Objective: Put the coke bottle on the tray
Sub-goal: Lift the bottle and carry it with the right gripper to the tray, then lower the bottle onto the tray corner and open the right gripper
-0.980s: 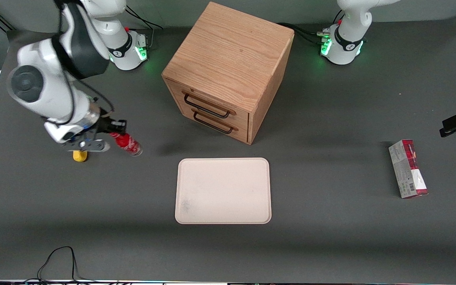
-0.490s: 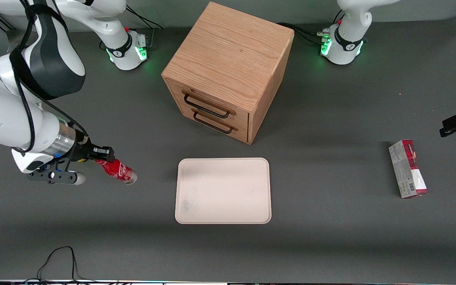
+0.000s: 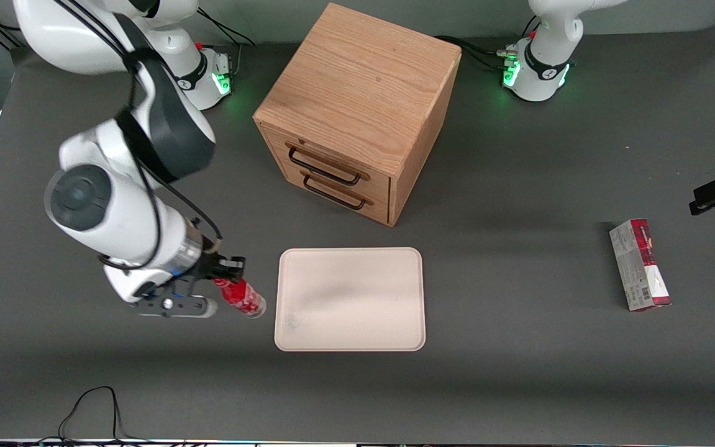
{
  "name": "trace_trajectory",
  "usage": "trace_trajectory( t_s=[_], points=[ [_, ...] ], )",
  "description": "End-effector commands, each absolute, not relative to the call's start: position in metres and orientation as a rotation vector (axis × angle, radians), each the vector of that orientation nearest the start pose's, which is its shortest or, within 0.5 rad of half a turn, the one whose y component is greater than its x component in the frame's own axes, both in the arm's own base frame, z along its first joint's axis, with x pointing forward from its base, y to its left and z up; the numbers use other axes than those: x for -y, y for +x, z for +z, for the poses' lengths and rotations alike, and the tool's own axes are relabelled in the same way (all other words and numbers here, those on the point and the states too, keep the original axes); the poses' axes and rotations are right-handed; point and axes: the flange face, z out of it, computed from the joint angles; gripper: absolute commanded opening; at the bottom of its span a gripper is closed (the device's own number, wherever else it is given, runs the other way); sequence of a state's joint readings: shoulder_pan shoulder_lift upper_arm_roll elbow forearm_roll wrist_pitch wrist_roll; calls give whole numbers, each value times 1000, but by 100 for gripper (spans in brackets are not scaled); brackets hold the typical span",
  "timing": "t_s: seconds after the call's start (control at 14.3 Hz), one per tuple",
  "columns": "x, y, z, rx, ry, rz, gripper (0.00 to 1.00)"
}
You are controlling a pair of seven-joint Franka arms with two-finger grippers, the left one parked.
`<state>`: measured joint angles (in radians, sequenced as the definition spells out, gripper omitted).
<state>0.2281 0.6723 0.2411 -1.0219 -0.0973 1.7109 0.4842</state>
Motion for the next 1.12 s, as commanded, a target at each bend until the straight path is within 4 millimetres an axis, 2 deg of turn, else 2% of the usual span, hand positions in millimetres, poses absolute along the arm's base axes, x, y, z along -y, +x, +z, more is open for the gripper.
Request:
trace_trajectory(
  t_s=[0.0,0.21,0.28,0.56,0.77,0.84,0.91,0.98,1.05],
  points=[
    [-283,708,426,-114,-3080,-9,0],
    [-295,711,375,-96,-3096,49,0],
    [-297,713,365,-95,-3090,40,0],
    [-304,720,334,-91,-3063,-17,0],
    [-306,722,319,-92,-3052,-38,0],
    [-307,722,318,-90,-3051,-40,36],
    [-306,722,318,-89,-3052,-46,94],
    [-304,723,321,-83,-3065,-62,100],
    [-300,725,326,-80,-3073,-74,100]
  ],
)
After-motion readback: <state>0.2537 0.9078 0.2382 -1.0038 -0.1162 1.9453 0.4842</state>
